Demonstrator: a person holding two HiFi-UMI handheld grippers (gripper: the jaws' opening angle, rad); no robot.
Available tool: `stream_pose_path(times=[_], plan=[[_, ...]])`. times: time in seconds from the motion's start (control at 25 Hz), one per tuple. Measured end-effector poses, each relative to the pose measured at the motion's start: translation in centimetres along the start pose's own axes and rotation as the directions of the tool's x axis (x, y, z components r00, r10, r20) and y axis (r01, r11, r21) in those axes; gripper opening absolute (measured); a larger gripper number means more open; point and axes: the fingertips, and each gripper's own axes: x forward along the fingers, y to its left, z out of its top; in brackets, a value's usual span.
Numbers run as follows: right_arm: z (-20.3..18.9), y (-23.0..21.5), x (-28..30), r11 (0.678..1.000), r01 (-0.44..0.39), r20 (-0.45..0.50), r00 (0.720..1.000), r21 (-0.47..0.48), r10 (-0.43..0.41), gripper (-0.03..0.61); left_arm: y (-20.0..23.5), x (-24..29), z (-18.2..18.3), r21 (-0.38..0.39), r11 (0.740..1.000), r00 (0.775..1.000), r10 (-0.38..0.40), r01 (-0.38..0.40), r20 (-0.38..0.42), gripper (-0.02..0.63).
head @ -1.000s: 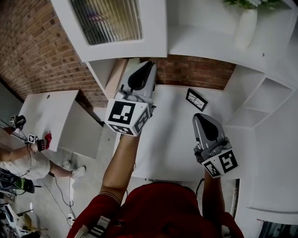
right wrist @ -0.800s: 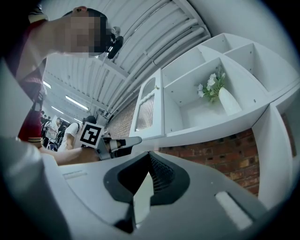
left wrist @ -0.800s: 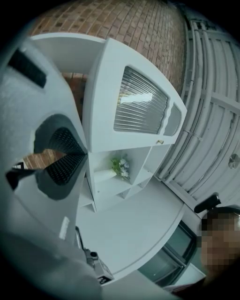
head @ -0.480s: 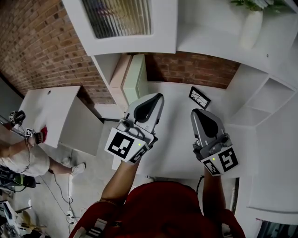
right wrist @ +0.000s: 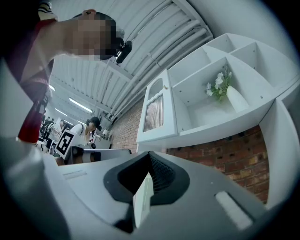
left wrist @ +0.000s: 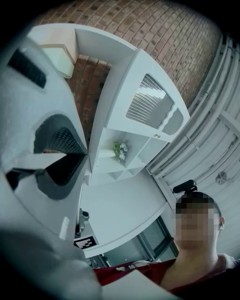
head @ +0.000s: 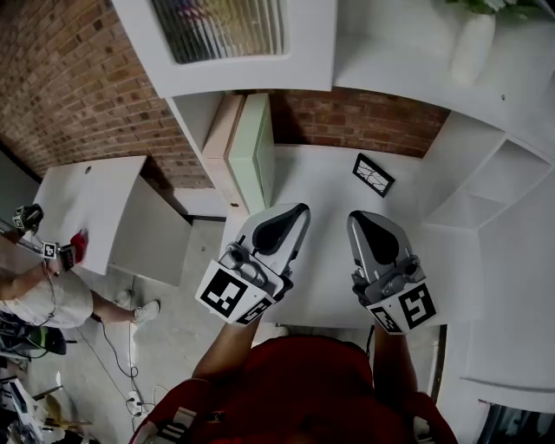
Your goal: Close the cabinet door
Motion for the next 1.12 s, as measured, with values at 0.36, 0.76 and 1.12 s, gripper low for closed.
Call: stream_pose_path(times=[0.36, 0.76, 1.12], plan=[[-0.6, 0.7, -0.2, 1.000, 0.006, -0.012, 1.000, -0.001, -0.007, 0.012, -0.1, -0.2, 0.1, -0.018, 0.999, 1.000, -0.029, 0.029, 0.011, 0.003], [-1.1, 1.3, -0.2, 0.999, 0.022, -0.048, 0.999, -0.025, -0.023, 0.012, -0.4, -0.3, -0.1, -0.033, 0.998, 0.999, -0.052, 0.053, 0.013, 0.003], [-0.8, 1.5, -0.3, 0.999, 0.032, -0.049, 0.998, -0.037, -0.034, 0.012, -0.6, -0.4, 0.2, -0.033, 0.997, 0.998, -0.062, 0.063, 0.020, 0.003]])
